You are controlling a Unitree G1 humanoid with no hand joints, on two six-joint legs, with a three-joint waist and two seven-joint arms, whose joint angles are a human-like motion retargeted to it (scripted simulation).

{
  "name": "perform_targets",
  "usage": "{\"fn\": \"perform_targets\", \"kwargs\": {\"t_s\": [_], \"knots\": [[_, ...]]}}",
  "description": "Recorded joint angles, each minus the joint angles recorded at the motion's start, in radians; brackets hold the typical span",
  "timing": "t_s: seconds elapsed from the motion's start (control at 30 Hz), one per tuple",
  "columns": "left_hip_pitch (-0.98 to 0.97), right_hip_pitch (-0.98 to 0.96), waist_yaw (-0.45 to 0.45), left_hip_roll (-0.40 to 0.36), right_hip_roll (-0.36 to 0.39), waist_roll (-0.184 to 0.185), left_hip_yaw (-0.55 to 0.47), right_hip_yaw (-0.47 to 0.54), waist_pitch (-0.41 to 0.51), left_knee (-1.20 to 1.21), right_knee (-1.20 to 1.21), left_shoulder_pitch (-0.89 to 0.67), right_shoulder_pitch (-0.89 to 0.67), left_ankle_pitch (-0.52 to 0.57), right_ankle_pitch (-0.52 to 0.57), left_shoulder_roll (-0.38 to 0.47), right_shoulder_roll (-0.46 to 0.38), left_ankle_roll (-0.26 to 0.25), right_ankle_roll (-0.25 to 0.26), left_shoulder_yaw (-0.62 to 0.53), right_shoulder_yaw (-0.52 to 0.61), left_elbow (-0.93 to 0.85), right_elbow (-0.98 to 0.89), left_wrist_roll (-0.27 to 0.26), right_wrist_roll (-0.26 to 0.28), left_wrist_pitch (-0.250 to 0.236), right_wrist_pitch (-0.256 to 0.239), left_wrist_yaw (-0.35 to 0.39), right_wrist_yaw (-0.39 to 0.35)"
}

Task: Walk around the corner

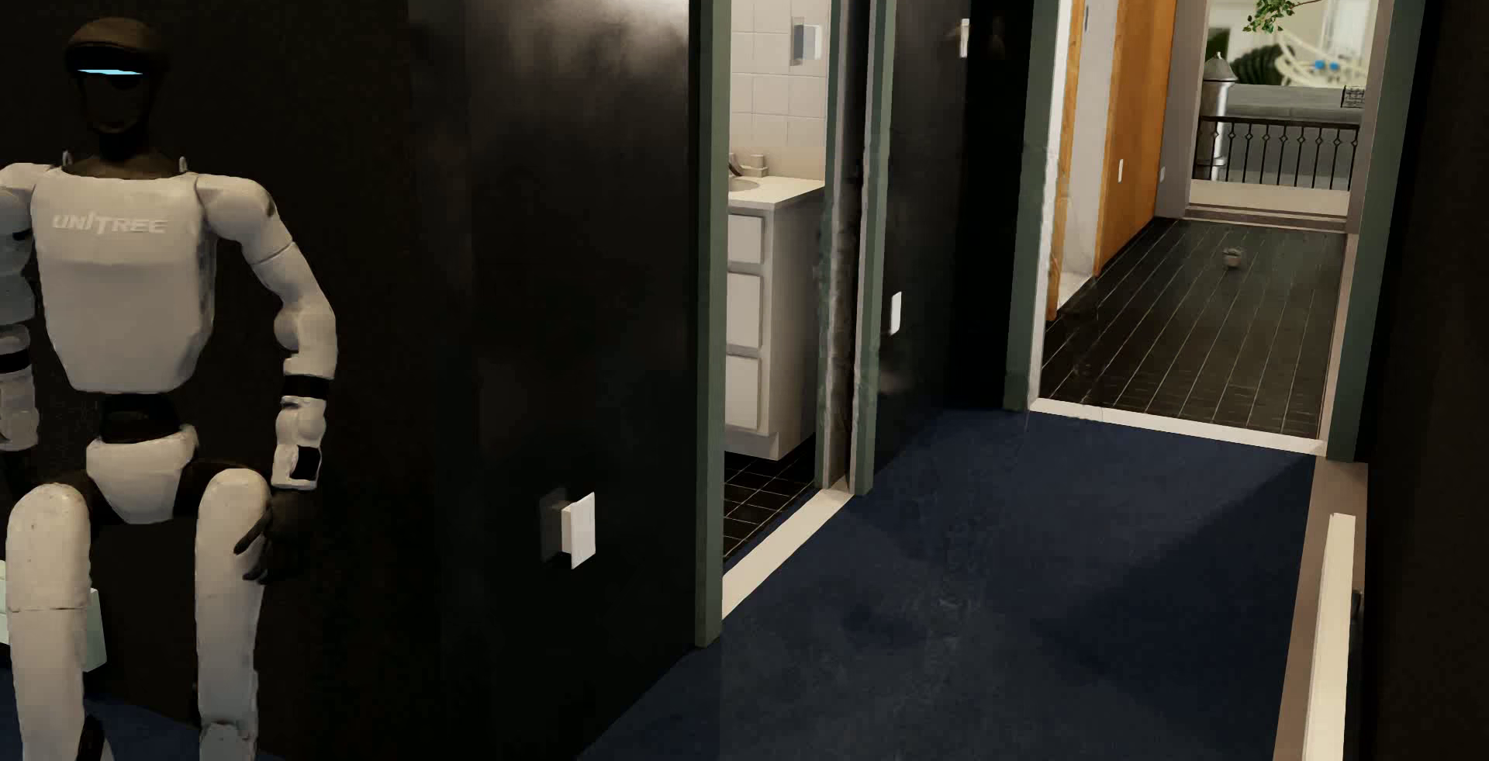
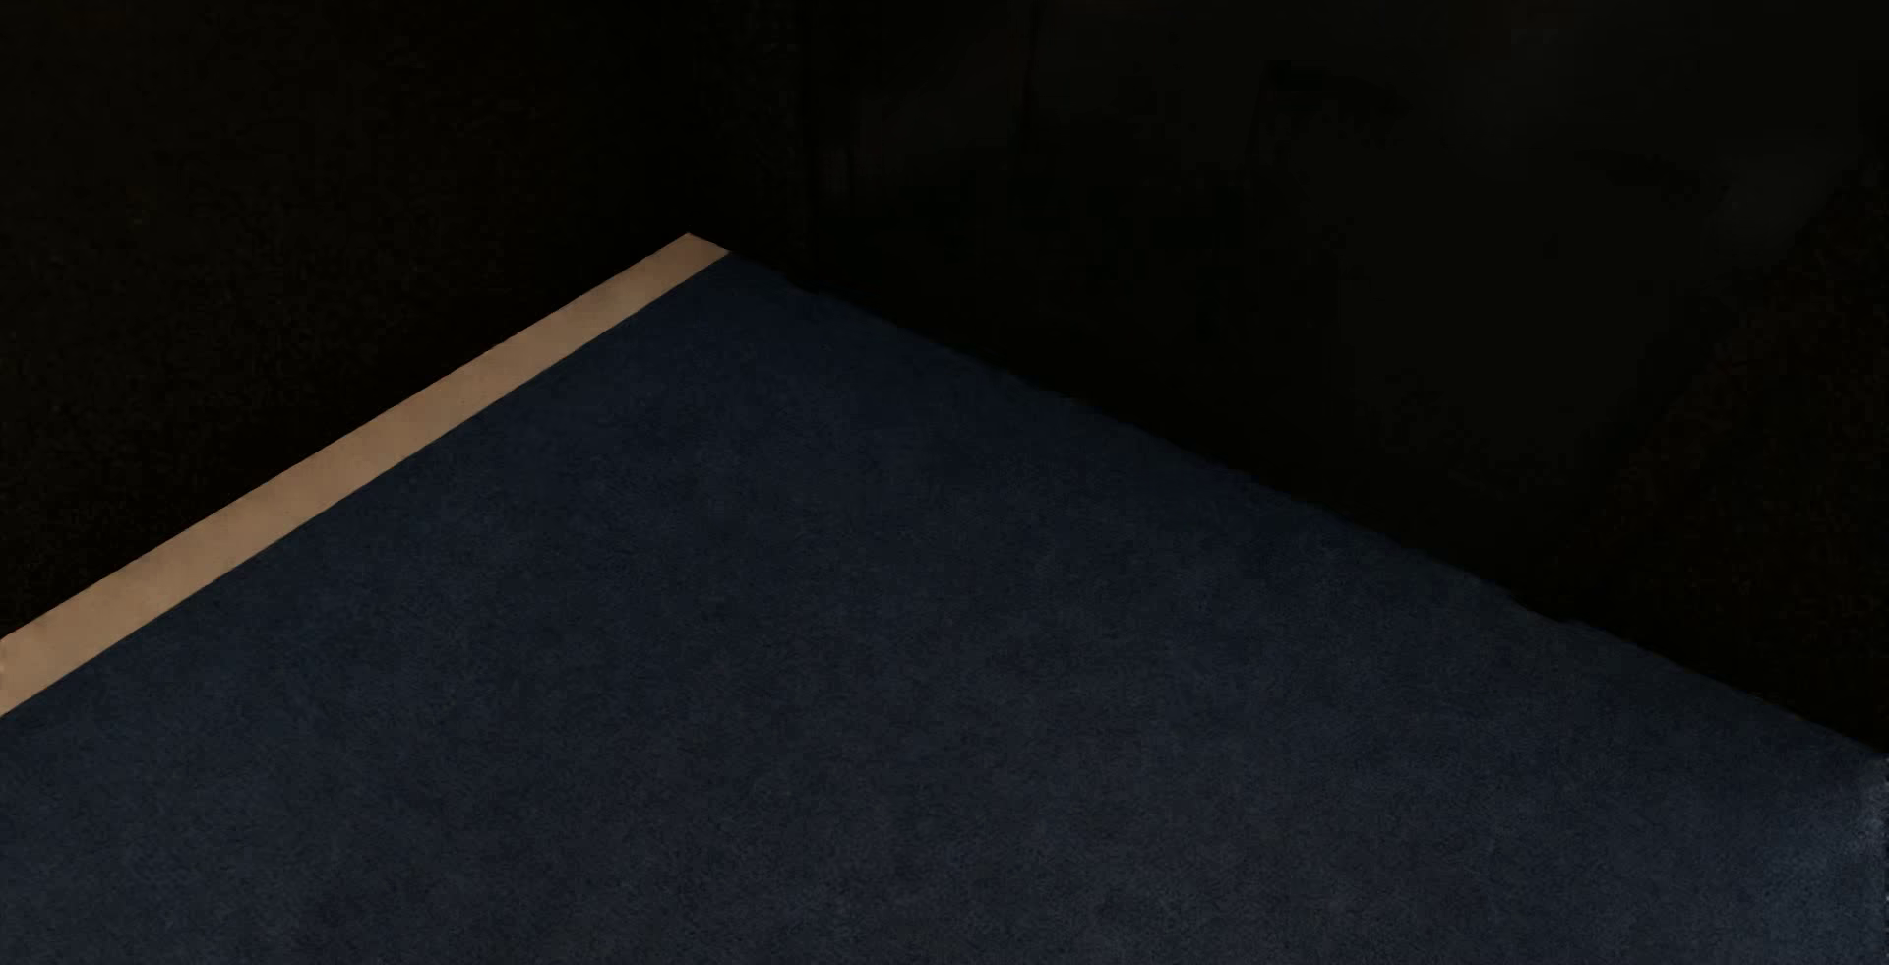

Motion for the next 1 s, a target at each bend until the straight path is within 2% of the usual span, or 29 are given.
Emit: {"fn": "perform_targets", "kwargs": {"t_s": [0.03,0.07,0.17,0.23,0.27,0.3,0.37,0.4,0.43,0.47,0.5,0.53,0.57,0.63,0.67,0.7,0.73,0.77,0.83,0.9,0.97,1.0], "knots": [[0.053,-0.023,-0.01,0.007,0.019,0.008,0.0,0.0,0.014,-0.009,-0.15,-0.013,-0.002,-0.034,0.002,-0.002,0.002,0.0,0.0,0.058,-0.028,-0.051,-0.013,0.0,0.0,0.0,0.0,0.0,0.0],[0.099,-0.031,-0.013,0.009,0.028,0.01,0.0,0.0,0.027,-0.017,-0.317,-0.024,-0.016,-0.056,0.053,-0.004,0.001,0.0,0.0,0.101,-0.043,-0.099,-0.024,0.0,0.0,0.0,0.0,0.0,0.0],[0.201,-0.059,0.023,0.023,0.028,0.018,0.0,0.0,0.038,-0.02,-0.646,-0.025,-0.052,-0.097,0.263,-0.016,-0.019,0.0,0.0,0.143,-0.187,-0.172,-0.081,0.0,0.0,0.0,0.0,0.0,0.0],[0.286,-0.054,0.038,0.054,0.028,0.031,0.0,0.0,0.053,-0.021,-0.637,0.015,-0.075,-0.084,0.292,-0.021,-0.045,0.0,0.0,0.101,-0.28,-0.143,-0.112,0.0,0.0,0.0,0.0,0.0,0.0],[0.306,-0.055,0.04,0.066,0.025,0.031,0.0,0.0,0.039,-0.018,-0.603,0.044,-0.085,-0.057,0.336,-0.018,-0.055,0.0,0.0,0.058,-0.317,-0.101,-0.116,0.0,0.0,0.0,0.0,0.0,0.0],[0.329,-0.042,0.043,0.095,0.036,0.046,0.0,0.0,0.03,-0.01,-0.562,0.076,-0.094,0.0,0.353,-0.02,-0.063,0.0,0.0,0.0,-0.33,-0.032,-0.109,0.0,0.0,0.0,0.0,0.0,0.0],[0.241,0.036,0.048,0.146,0.046,0.076,0.0,0.0,0.018,0.18,-0.516,0.127,-0.124,0.215,0.255,-0.027,-0.077,0.0,0.0,-0.163,-0.31,0.131,-0.071,0.0,0.0,0.0,0.0,0.0,0.0],[0.086,0.062,0.041,0.162,0.045,0.088,0.0,0.0,-0.001,0.385,-0.513,0.129,-0.139,0.317,0.189,-0.019,-0.08,0.0,0.0,-0.267,-0.314,0.178,-0.069,0.0,0.0,0.0,0.0,0.0,0.0],[-0.067,0.09,0.07,0.15,0.047,0.101,0.0,0.0,-0.001,0.6,-0.52,0.117,-0.147,0.368,0.136,-0.006,-0.089,0.0,0.0,-0.346,-0.318,0.196,-0.09,0.0,0.0,0.0,0.0,0.0,0.0],[-0.21,0.096,0.118,0.119,0.039,0.096,0.0,0.0,-0.014,0.745,-0.528,0.12,-0.158,0.367,0.098,0.008,-0.09,0.0,0.0,-0.327,-0.328,0.186,-0.103,0.0,0.0,0.0,0.0,0.0,0.0],[-0.323,0.115,0.163,0.084,0.029,0.083,0.0,0.0,-0.021,0.791,-0.543,0.135,-0.171,0.353,0.07,0.021,-0.09,0.0,0.0,-0.276,-0.328,0.158,-0.112,0.0,0.0,0.0,0.0,0.0,0.0],[-0.394,0.159,0.194,0.051,0.022,0.073,0.0,0.0,-0.02,0.739,-0.562,0.155,-0.182,0.341,0.048,0.03,-0.094,0.0,0.0,-0.223,-0.326,0.125,-0.122,0.0,0.0,0.0,0.0,0.0,0.0],[-0.431,0.221,0.224,0.027,0.024,0.068,0.0,0.0,-0.014,0.602,-0.591,0.172,-0.186,0.373,0.03,0.03,-0.098,0.0,0.0,-0.178,-0.348,0.097,-0.138,0.0,0.0,0.0,0.0,0.0,0.0],[-0.406,0.36,0.282,0.037,0.07,0.093,0.0,0.0,0.02,0.25,-0.641,0.207,-0.174,0.515,-0.011,0.006,-0.109,0.0,0.0,-0.108,-0.408,0.059,-0.17,0.0,0.0,0.0,0.0,0.0,0.0],[-0.392,0.399,0.305,0.041,0.089,0.107,0.0,0.0,0.028,0.122,-0.644,0.217,-0.178,0.514,-0.037,-0.014,-0.115,0.0,0.0,-0.103,-0.42,0.05,-0.178,0.0,0.0,0.0,0.0,0.0,0.0],[-0.379,0.433,0.316,0.04,0.109,0.117,0.0,0.0,0.03,0.049,-0.648,0.226,-0.188,0.398,-0.061,-0.036,-0.118,0.0,0.0,-0.111,-0.419,0.044,-0.181,0.0,0.0,0.0,0.0,0.0,0.0],[-0.362,0.468,0.316,0.038,0.125,0.12,0.0,0.0,0.03,0.045,-0.646,0.234,-0.195,0.234,-0.079,-0.054,-0.117,0.0,0.0,-0.131,-0.42,0.04,-0.186,0.0,0.0,0.0,0.0,0.0,0.0],[-0.356,0.497,0.311,0.039,0.135,0.118,0.0,0.0,0.023,0.064,-0.637,0.244,-0.19,0.202,-0.089,-0.065,-0.11,0.0,0.0,-0.149,-0.427,0.036,-0.196,0.0,0.0,0.0,0.0,0.0,0.0],[-0.351,0.513,0.315,0.033,0.126,0.093,0.0,0.0,-0.023,0.079,-0.596,0.262,-0.146,0.213,-0.079,-0.076,-0.088,0.0,0.0,-0.17,-0.442,0.045,-0.221,0.0,0.0,0.0,0.0,0.0,0.0],[-0.324,0.453,0.285,-0.017,0.064,0.041,0.0,0.0,-0.047,0.059,-0.426,0.237,-0.123,0.254,0.034,-0.073,-0.056,0.0,0.0,-0.201,-0.369,0.097,-0.172,0.0,0.0,0.0,0.0,0.0,0.0],[-0.265,0.255,0.217,-0.031,-0.03,0.017,0.0,0.0,-0.067,0.072,-0.077,0.181,-0.104,0.069,0.232,-0.044,-0.039,0.0,0.0,-0.183,-0.271,0.092,-0.129,0.0,0.0,0.0,0.0,0.0,0.0],[-0.22,0.179,0.166,-0.038,-0.054,0.02,0.0,0.0,-0.057,0.065,0.053,0.139,-0.098,0.024,0.235,-0.033,-0.036,0.0,0.0,-0.15,-0.221,0.081,-0.107,0.0,0.0,0.0,0.0,0.0,0.0]]}}
